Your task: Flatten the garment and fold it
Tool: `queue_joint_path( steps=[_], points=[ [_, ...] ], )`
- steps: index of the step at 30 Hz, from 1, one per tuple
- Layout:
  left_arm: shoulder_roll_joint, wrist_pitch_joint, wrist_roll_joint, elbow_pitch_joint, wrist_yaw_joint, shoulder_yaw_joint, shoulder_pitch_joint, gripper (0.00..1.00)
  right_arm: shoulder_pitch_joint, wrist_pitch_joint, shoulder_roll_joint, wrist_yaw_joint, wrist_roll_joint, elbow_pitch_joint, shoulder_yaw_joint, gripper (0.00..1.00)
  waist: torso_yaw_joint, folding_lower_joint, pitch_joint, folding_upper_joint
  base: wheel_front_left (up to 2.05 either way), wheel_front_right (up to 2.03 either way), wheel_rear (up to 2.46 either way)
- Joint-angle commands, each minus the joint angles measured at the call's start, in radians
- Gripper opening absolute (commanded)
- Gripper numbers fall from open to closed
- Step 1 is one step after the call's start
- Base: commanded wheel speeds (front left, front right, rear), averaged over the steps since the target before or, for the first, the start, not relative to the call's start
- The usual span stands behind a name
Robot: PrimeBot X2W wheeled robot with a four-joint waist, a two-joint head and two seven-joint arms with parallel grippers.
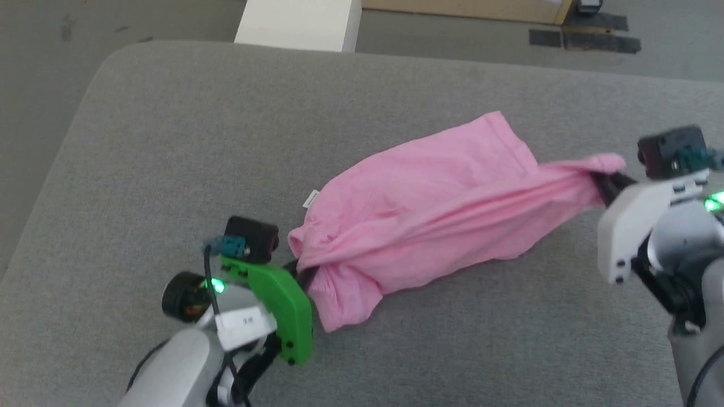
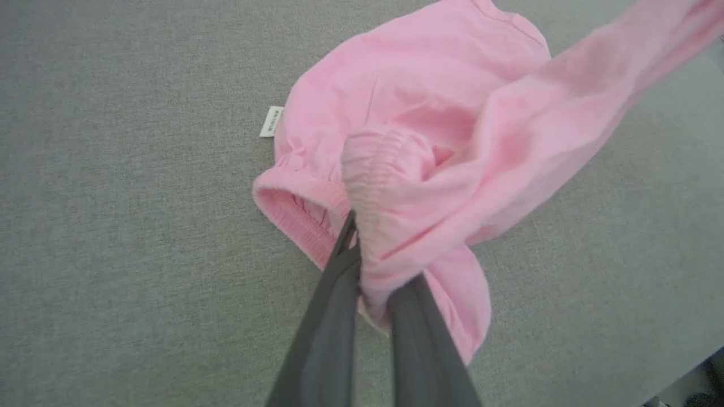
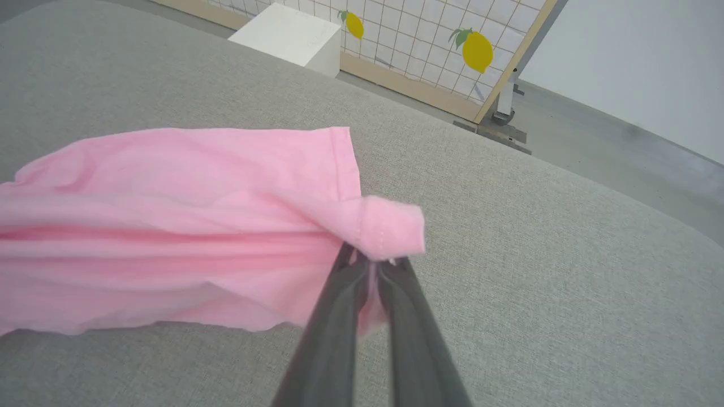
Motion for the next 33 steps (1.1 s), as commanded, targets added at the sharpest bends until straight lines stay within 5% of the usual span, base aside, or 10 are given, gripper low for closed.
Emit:
queue_joint_path(
  steps=[1,18,30,31,32,33],
  points=[
    [-0.011,0.0,-0.006,0.022,-0.007,0.007,-0.043,0.0,-0.051,-0.009,-0.01,-0.002,0.002,0.038,0.012,0.0,0.037,0.0001,0.051,0.0,0.0,0.0,0.0],
    [-0.102,0.044,-0.043,0.277,-0.018,0.023,-0.302,0.0,-0.502,-0.065,-0.035,-0.002,0.026,0.512,0.193,0.0,0.108,0.0001,0.248,0.0,0.0,0.0,0.0],
    [-0.136,0.083,-0.076,0.338,-0.03,-0.005,-0.319,0.0,-0.64,0.075,-0.068,-0.002,0.077,0.737,0.279,0.0,0.134,0.0001,0.286,0.0,0.0,0.0,0.0],
    [-0.137,0.08,-0.076,0.338,-0.026,-0.003,-0.319,0.04,-0.643,0.086,-0.072,-0.002,0.085,0.743,0.285,0.0,0.134,0.0001,0.285,0.0,0.0,0.0,0.0],
    [-0.137,0.074,-0.072,0.339,-0.022,-0.003,-0.319,0.71,-0.647,0.094,-0.074,-0.002,0.096,0.748,0.288,0.0,0.135,0.0001,0.284,0.0,0.0,0.0,0.0],
    [-0.137,0.064,-0.066,0.338,-0.021,-0.005,-0.319,1.0,-0.649,0.094,-0.076,-0.002,0.108,0.751,0.286,0.0,0.135,0.0001,0.281,0.0,0.0,0.0,0.0]
  ],
)
